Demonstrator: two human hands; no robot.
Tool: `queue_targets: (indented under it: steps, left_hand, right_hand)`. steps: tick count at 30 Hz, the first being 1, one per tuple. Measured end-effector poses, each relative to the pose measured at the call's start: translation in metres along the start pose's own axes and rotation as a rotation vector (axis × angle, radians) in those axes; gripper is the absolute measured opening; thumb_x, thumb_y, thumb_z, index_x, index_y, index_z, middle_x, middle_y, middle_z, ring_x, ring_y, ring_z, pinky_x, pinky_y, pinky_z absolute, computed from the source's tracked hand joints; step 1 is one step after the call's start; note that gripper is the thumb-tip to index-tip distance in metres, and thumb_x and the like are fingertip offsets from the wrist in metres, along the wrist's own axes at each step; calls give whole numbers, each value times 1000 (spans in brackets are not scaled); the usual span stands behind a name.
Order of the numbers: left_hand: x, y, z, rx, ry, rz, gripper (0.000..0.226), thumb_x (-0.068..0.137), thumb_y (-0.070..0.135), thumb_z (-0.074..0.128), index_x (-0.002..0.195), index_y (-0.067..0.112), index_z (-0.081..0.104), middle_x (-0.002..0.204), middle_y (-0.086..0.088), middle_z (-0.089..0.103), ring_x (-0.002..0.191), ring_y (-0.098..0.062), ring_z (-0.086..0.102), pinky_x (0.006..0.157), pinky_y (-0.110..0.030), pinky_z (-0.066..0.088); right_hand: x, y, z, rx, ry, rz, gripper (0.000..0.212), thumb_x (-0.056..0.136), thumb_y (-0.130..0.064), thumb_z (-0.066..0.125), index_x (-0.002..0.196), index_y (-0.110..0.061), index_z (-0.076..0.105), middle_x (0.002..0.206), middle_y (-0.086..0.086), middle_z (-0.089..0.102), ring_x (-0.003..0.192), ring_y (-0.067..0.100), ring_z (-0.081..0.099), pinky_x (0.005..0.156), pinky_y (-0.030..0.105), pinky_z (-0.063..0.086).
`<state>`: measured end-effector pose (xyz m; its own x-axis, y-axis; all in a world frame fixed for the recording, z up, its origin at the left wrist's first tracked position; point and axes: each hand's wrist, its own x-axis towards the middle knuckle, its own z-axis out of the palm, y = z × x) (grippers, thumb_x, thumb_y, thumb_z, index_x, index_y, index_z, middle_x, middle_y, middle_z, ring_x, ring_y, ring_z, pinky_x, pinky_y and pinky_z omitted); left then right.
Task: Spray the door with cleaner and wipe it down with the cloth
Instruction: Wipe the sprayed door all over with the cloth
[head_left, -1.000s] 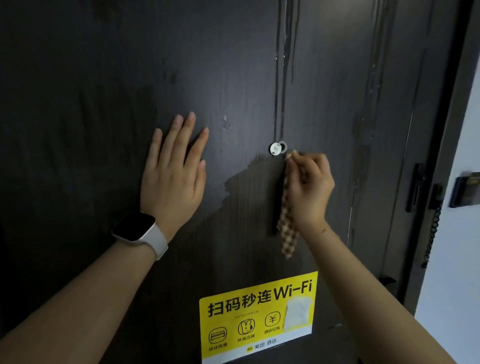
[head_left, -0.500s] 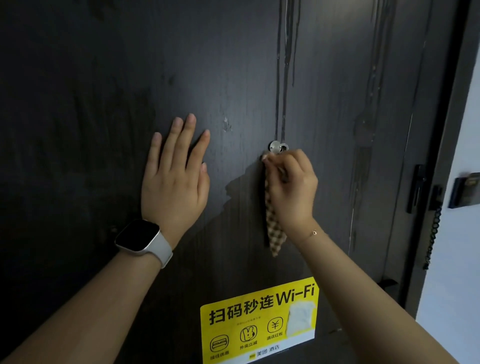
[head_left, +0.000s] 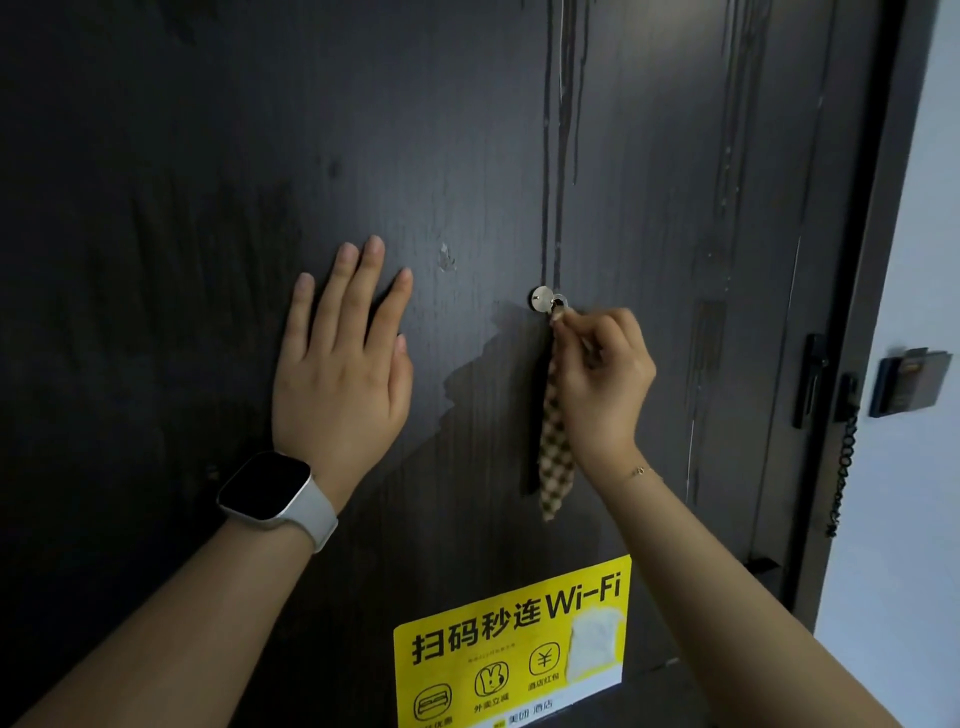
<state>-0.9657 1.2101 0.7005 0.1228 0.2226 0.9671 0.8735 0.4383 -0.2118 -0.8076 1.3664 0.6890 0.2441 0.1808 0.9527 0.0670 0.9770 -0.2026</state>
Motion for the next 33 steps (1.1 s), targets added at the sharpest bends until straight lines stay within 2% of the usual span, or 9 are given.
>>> queue_targets:
  steps: [3,6,8,13,16,25,27,30,33]
  left_hand:
    - [0,0,0,1,5,2,50,101,20,36,150,11,32,161,-13,19,149,-28,14,122,-48,10]
    - [0,0,0,1,6,1,50,101,20,36,150,11,31,161,-13,18,150,-28,14,122,-48,10]
    - [-1,0,1,2,2,1,50,102,21,36,150,11,30,161,-13,18,150,-28,13,122,-48,10]
    - [-1,0,1,-7,10,2,50,101,20,36,150,11,32,160,-13,19,149,-28,15,121,-49,12]
    - [0,-1,2,-8,21,5,49,101,20,37,149,11,33,160,-13,20,149,-28,16,121,-49,13]
    - [0,-1,2,-16,14,3,49,101,21,36,149,11,34,160,-13,20,149,-29,17,121,-50,13]
    - [0,-1,2,-17,14,4,50,101,21,36,149,11,33,160,-13,19,149,-29,16,121,-49,12]
    - [-1,0,3,-28,20,5,50,100,21,37,149,11,34,160,-13,21,149,-28,17,121,-49,13]
    - [0,-1,2,-38,31,6,49,100,21,38,148,11,35,160,-13,22,149,-28,18,121,-50,14]
  right_hand:
    - [3,7,-8,19,-70,-10,7,88,1,68,82,2,68,87,9,62,79,17,62,70,33,53]
    - [27,7,-7,33,-30,50,8,88,-3,69,80,-2,68,84,5,61,78,0,57,71,20,48]
    - [42,2,-2,41,-42,69,9,88,-6,70,79,-4,69,83,1,60,76,-3,56,71,15,45]
    - [49,3,-11,26,-180,0,8,86,-7,72,79,-5,69,86,0,63,81,2,59,76,16,45]
    - [55,2,-9,17,-135,23,11,87,-9,72,78,-4,69,83,4,63,77,7,58,73,17,46]
    - [63,-10,-8,-50,-189,9,10,86,-10,72,78,-4,70,81,1,61,74,-4,55,71,16,45]
    - [60,-18,0,-69,-210,-29,10,87,-9,70,78,-5,69,82,2,61,75,1,56,71,21,48]
    - [46,-19,0,-124,-306,-184,7,87,-4,67,81,-1,69,86,9,64,83,22,61,74,36,51]
    - [40,-16,-11,-225,-403,-348,7,85,2,66,87,-2,71,90,10,65,82,28,58,70,37,48]
